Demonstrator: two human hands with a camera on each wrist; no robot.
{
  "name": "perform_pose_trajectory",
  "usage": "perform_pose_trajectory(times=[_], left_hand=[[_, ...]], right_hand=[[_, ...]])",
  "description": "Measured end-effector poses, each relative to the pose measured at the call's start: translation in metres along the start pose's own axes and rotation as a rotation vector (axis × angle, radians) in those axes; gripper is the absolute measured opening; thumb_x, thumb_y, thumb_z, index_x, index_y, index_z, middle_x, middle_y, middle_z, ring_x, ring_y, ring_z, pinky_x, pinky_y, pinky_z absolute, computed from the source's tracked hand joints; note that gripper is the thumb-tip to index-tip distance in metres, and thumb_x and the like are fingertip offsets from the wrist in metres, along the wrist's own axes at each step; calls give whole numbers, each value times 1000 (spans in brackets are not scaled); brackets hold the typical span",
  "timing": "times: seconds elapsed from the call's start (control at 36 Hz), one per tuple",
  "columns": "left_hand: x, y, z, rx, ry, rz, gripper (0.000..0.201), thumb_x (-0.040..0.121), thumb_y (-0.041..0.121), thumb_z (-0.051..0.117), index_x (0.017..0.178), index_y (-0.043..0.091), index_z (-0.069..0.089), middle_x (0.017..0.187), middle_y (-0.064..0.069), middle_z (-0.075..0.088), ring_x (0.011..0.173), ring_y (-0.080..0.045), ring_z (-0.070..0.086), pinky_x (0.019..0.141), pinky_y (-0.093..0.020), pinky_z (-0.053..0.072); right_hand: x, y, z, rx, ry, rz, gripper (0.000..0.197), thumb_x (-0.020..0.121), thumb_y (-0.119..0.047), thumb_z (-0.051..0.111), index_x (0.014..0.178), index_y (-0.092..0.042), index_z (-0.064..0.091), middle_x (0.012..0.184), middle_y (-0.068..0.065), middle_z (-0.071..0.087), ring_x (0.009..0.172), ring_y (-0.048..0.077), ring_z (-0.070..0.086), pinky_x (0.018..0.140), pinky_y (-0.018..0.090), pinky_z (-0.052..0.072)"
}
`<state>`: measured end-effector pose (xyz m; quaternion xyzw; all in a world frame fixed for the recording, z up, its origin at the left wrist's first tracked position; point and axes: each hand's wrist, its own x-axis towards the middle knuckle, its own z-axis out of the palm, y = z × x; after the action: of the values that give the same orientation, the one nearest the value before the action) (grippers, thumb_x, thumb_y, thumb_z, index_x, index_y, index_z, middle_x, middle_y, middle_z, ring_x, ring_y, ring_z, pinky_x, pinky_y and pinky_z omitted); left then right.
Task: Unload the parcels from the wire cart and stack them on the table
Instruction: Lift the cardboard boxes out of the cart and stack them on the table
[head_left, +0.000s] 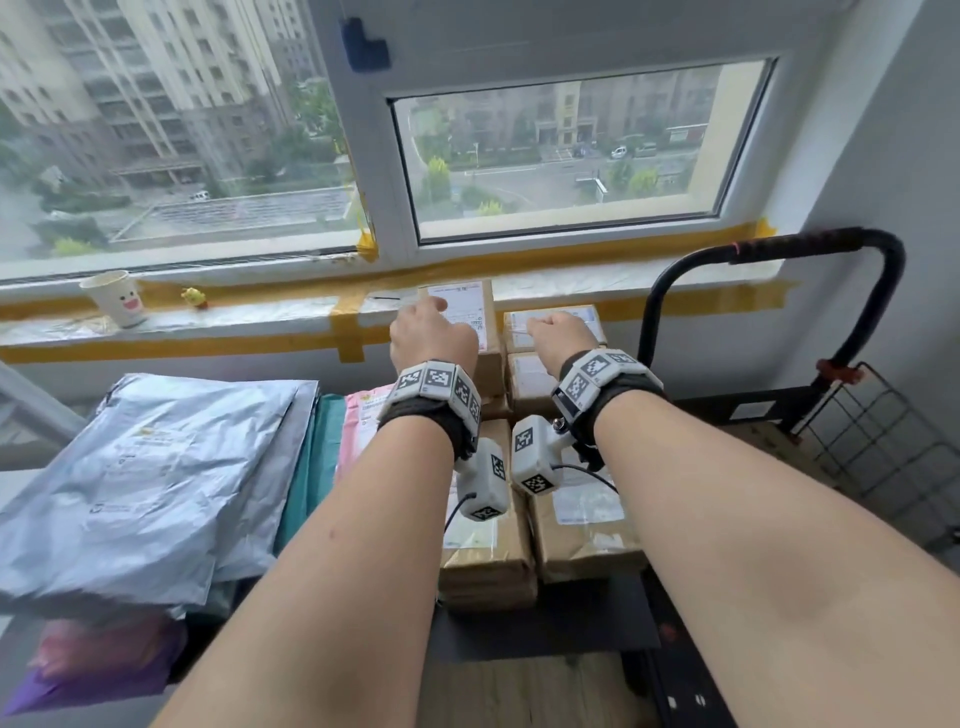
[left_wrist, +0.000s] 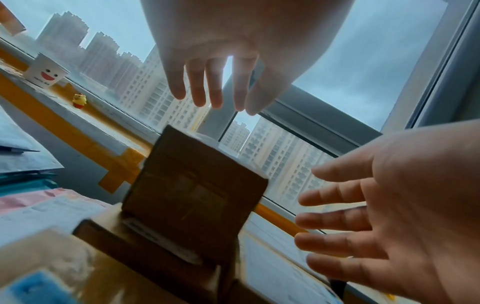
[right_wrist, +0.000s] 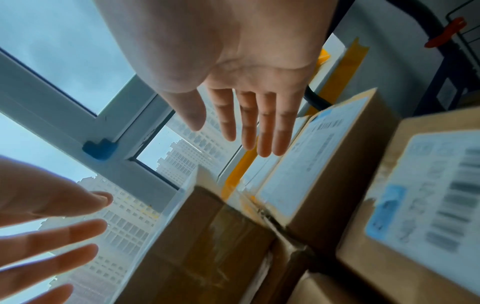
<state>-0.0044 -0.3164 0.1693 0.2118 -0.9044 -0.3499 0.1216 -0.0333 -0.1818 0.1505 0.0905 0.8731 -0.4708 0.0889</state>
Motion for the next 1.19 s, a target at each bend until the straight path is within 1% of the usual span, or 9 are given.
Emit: perform_pose_trajectory(times=[0.08, 0.19, 0.33, 0.47, 0.64, 0.81, 0.97, 1.08, 1.19], left_hand=[[-18, 20, 11, 18, 12, 33, 44, 85, 17, 48, 129, 21, 52, 138, -5, 45, 129, -24, 38, 108, -41, 33], [-42, 44, 26, 81, 4, 4, 43, 91, 29, 48, 133, 22, 50, 139, -6, 45, 131, -26, 37, 109, -40, 32], [-68, 56, 36, 105, 23, -79, 41, 92, 27, 48, 132, 18, 51, 136, -11, 47, 126, -30, 41, 104, -44, 36], [-75, 52, 34, 110, 49, -88, 46, 90, 17, 44, 136, 18, 47, 140, -10, 43, 130, -28, 38, 108, -43, 34], [-53, 29, 18, 97, 73, -147, 52, 90, 11, 43, 141, 19, 42, 145, -7, 38, 132, -27, 34, 108, -44, 34], [-8, 1, 5, 62, 24, -161, 50, 90, 6, 39, 139, 15, 44, 146, -8, 40, 131, -28, 40, 107, -41, 37], [23, -20, -3, -2, -83, -223, 40, 99, 14, 36, 139, 9, 39, 138, -13, 48, 123, -32, 49, 94, -40, 41], [29, -26, -2, -18, -189, -228, 42, 103, 19, 30, 140, 2, 38, 136, -18, 47, 123, -32, 48, 93, -37, 39], [36, -28, -6, -49, -230, -176, 43, 101, 25, 32, 126, -4, 51, 126, -22, 56, 115, -36, 54, 90, -36, 43]], right_hand=[[-6, 18, -23, -6, 7, -1, 39, 96, -38, 41, 121, -14, 58, 105, 3, 63, 95, 25, 60, 86, 35, 48], [-16, 43, -59, -16, -5, -7, 29, 96, -37, 44, 103, -14, 59, 73, -1, 52, 74, 22, 53, 70, 32, 43], [-24, 61, -88, -27, -27, -30, 27, 94, -43, 49, 103, -18, 55, 88, 2, 60, 83, 24, 59, 82, 37, 50], [-29, 60, -85, -33, -55, -62, 24, 95, -39, 47, 96, -16, 55, 73, 0, 54, 65, 18, 52, 69, 33, 47], [-28, 39, -58, -51, -89, -58, 27, 92, -38, 50, 74, -17, 50, 72, 1, 52, 71, 22, 53, 73, 34, 46], [-20, 7, -18, -57, -163, -41, 58, 91, -53, 45, 126, -10, 56, 120, 9, 62, 106, 29, 60, 96, 44, 49], [-8, -10, 16, -51, -166, 40, 62, 93, -58, 44, 125, -6, 56, 90, 5, 63, 87, 26, 62, 77, 34, 51], [-6, -13, 31, -88, -168, 97, 79, 89, -68, 41, 141, -9, 43, 137, 12, 53, 119, 31, 55, 100, 40, 45], [-5, -16, 33, 24, -129, 98, 88, 80, -78, 42, 137, -10, 49, 134, 10, 55, 118, 29, 55, 102, 42, 44]])
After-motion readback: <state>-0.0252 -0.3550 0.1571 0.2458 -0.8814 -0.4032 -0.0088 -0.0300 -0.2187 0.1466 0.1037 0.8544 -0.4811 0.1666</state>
